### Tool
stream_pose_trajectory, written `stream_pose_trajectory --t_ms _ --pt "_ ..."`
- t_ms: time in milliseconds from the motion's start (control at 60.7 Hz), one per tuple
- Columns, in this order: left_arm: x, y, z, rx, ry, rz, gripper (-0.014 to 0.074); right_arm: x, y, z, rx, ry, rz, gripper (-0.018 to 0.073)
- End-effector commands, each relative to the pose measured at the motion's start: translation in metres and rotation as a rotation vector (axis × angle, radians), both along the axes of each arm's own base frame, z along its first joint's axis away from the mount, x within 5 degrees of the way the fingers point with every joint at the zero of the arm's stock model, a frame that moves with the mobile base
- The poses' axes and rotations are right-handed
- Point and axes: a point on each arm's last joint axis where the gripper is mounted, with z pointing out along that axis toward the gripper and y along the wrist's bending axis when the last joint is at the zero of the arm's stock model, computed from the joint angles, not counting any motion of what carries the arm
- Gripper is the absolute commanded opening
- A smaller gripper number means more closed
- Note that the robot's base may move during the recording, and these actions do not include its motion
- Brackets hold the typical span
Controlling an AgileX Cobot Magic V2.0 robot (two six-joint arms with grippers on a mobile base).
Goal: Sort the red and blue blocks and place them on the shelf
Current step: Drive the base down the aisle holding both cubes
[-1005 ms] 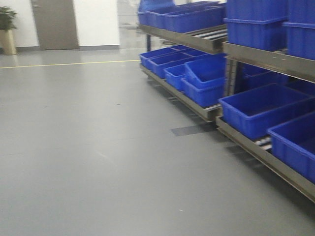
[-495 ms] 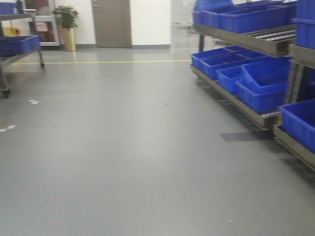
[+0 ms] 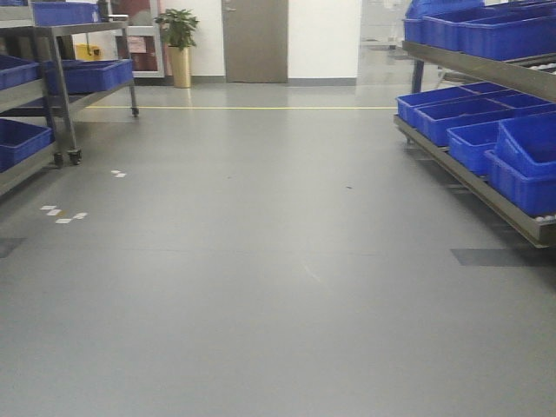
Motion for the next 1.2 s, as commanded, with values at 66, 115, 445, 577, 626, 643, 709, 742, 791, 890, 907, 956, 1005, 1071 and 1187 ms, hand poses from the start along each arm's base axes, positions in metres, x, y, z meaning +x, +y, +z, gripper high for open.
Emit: stream_pose_trajectory --t_ms 66,115,445,577,626,643,709,742,791,890,907,956,1005,1071,1187 --pt "0.0023 -0.0017 0.0153 -0.008 -0.098 -0.019 0.0133 0.0015 -0.0016 0.0180 0.005 -0.122 -0.016 0.0055" --pt "0.0023 -0.0017 0.0153 -0.008 -0.098 -0.019 0.0133 0.0015 -0.0016 0.0180 0.005 -0.122 -0.016 0.0055" --pt "0.0023 -0.0017 0.0153 -0.008 -0.098 -0.019 0.0133 0.0015 -0.0016 0.0180 0.005 -0.122 -0.016 0.0055" --pt "0.0023 -0.0017 0.0153 -0.008 -0.098 -0.019 0.0133 0.0015 -0.0016 0.0180 0.005 -0.122 -0.016 0.0055" --pt "0.0023 -0.0017 0.0153 -0.008 -0.098 -0.019 0.0133 0.0015 -0.0016 0.0180 0.005 -0.122 -0.016 0.0055" --pt "0.0023 -0.0017 0.0153 -0.008 -0.098 -0.019 0.0133 0.0015 -0.0016 0.0180 0.005 -0.122 -0.016 0.0055" --pt "0.0023 -0.0017 0.0153 -0.008 -0.098 -0.019 0.0133 0.0015 -0.0016 0.0180 0.005 -0.122 -0.016 0.0055" --pt "0.0023 -0.0017 0.0153 -0.008 -0.098 -0.019 0.0133 0.0015 -0.0016 0.0180 0.005 -0.122 -0.016 0.0055" --pt "0.0023 -0.0017 0.0153 -0.008 -0.098 -0.019 0.0133 0.0015 -0.0016 0.0180 0.005 -0.122 -0.016 0.0055" --pt "0.0023 -0.0017 0.0153 -0.008 -0.098 -0.019 0.0133 0.0015 -0.0016 0.0180 0.005 -0.122 -0.016 0.0055" --pt "0.0023 -0.0017 0.0153 -0.008 -0.098 -0.019 0.0133 0.0015 -0.0016 0.0180 0.005 -0.122 -0.016 0.0055" --pt "0.0023 -0.0017 0.0153 -0.008 -0.098 -0.019 0.0133 0.0015 -0.0016 0.0180 0.005 -0.122 -0.016 0.0055" --pt "0.0023 -0.0017 0.0153 -0.008 -0.098 -0.019 0.0133 0.0015 -0.0016 0.0180 0.005 -0.122 -0.016 0.0055" --pt "0.0023 -0.0017 0.0153 -0.008 -0.098 -0.019 0.0133 0.0015 -0.0016 0.0180 0.005 -0.122 -0.016 0.0055" --pt "0.0023 -0.0017 0.0153 -0.008 -0.098 -0.019 0.0133 0.0015 -0.0016 0.0180 0.005 -0.122 -0.016 0.0055"
